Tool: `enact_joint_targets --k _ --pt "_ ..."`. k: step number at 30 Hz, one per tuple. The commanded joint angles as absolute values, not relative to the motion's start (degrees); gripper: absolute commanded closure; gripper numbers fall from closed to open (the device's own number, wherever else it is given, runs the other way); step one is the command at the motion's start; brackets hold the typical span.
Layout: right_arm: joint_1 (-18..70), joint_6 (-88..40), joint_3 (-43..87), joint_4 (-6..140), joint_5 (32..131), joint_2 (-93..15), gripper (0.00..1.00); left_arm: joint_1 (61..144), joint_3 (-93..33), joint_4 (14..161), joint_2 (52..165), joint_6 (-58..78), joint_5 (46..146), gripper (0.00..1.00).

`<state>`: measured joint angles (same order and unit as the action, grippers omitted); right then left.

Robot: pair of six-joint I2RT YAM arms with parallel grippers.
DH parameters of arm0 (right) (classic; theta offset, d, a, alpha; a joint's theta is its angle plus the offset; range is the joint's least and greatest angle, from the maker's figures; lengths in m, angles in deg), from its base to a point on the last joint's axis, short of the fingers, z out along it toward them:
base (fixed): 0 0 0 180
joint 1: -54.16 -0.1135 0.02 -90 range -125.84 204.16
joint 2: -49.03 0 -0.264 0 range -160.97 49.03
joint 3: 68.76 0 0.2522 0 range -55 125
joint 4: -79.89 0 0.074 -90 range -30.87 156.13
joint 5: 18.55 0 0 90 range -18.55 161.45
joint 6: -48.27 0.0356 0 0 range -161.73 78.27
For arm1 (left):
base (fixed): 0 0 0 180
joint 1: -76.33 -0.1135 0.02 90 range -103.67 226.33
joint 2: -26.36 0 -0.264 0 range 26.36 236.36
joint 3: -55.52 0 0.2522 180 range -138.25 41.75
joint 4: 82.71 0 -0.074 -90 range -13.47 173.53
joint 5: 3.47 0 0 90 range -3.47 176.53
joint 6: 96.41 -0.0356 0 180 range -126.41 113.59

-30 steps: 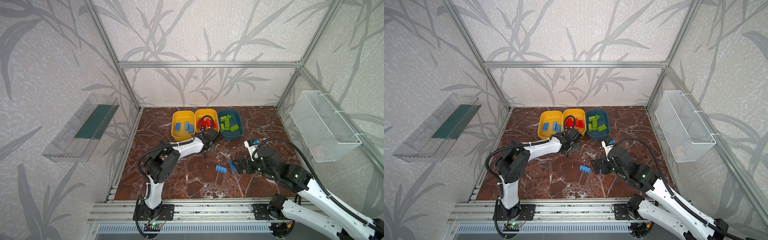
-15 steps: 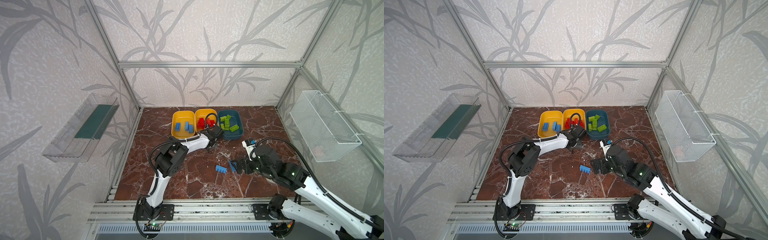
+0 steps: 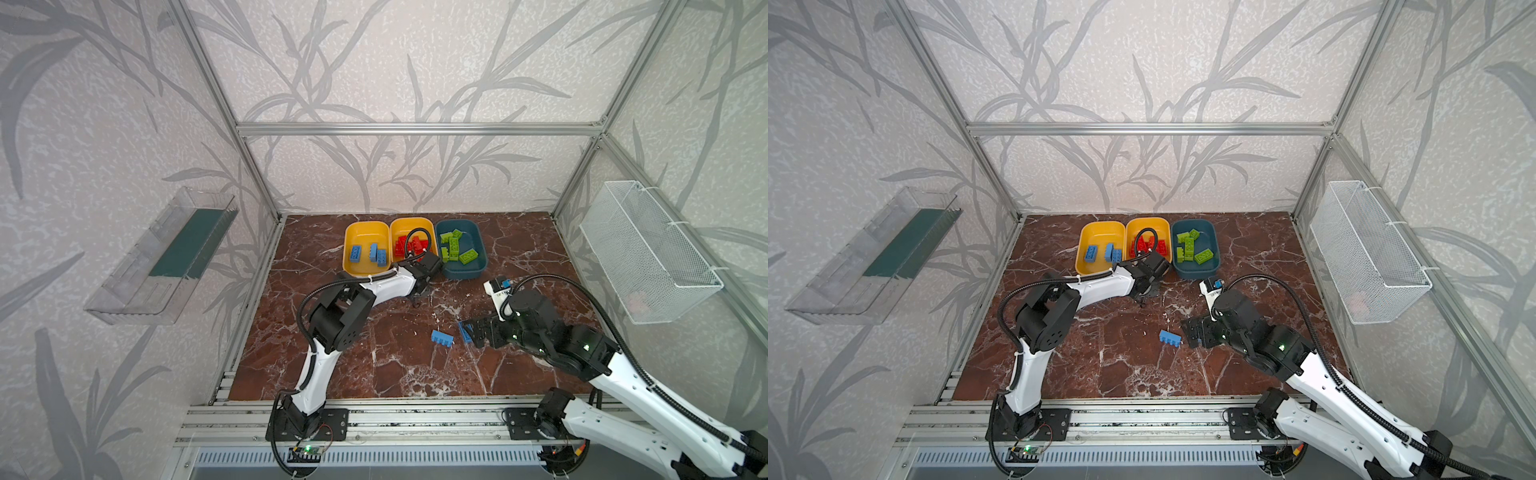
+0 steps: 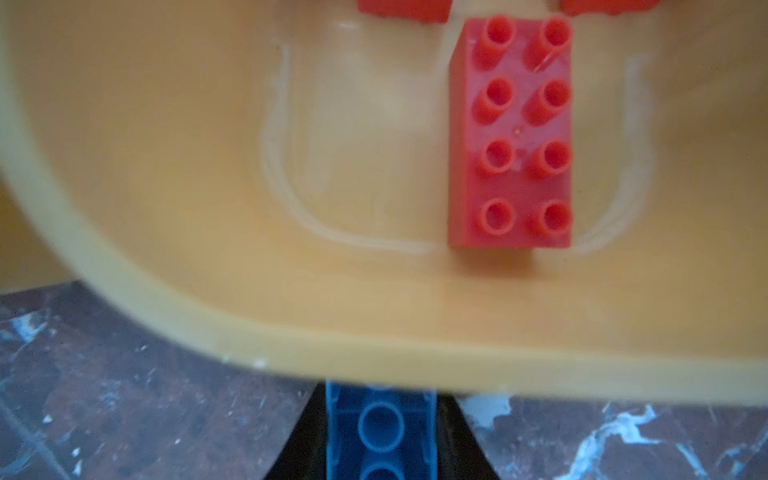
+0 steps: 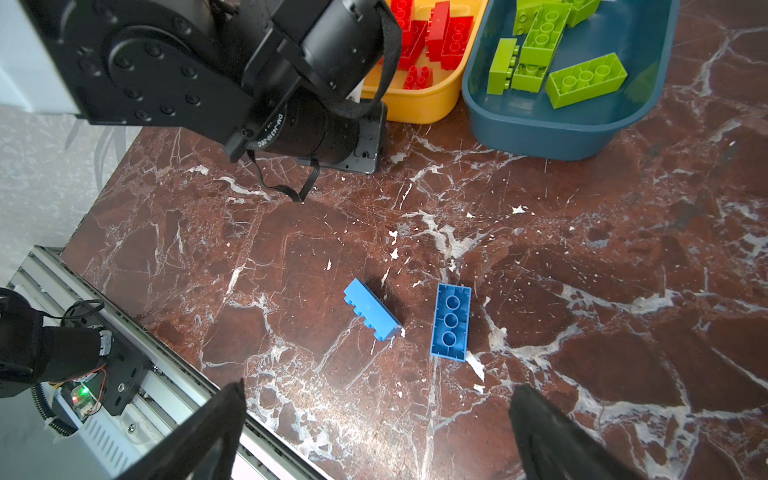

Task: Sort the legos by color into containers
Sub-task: 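Carry the blue brick into the blue-brick yellow tub with the left gripper, release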

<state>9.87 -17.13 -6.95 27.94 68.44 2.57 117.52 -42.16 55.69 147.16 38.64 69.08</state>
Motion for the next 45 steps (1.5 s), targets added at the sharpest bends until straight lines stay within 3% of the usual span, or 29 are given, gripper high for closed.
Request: enact_joint_targets --k 1,12,18,25,33,36,41,45 --pt "9.69 -16.96 -4.75 27.09 67.92 2.36 0.01 117.74 -38.15 52.26 142.32 39.24 68.16 0.89" --pt "9.48 -15.54 -1.91 29.25 71.27 -1.31 0.01 116.76 -31.08 48.43 125.07 35.96 60.33 0.89" --pt "7.64 -15.54 2.45 30.59 72.41 -6.87 0.01 109.30 -31.10 51.12 120.83 32.45 61.11 0.87" --pt "6.61 -16.41 7.70 30.83 72.42 -12.98 0.01 97.66 -40.19 52.17 129.64 29.44 69.40 0.86" --pt "6.61 -17.93 10.62 30.98 72.51 -18.99 0.01 93.35 -58.28 46.74 146.02 24.65 72.47 0.85" --pt "6.70 -18.91 11.32 30.64 72.06 -20.81 0.01 92.30 -63.60 44.47 149.90 23.92 72.67 0.74" --pt "6.97 -20.33 12.52 30.87 72.65 -23.84 0.01 92.05 -67.58 42.01 151.53 23.17 73.95 0.40" --pt "7.01 -20.14 12.24 31.93 73.54 -24.79 0.01 92.41 -65.36 42.08 148.64 23.35 74.14 0.30"
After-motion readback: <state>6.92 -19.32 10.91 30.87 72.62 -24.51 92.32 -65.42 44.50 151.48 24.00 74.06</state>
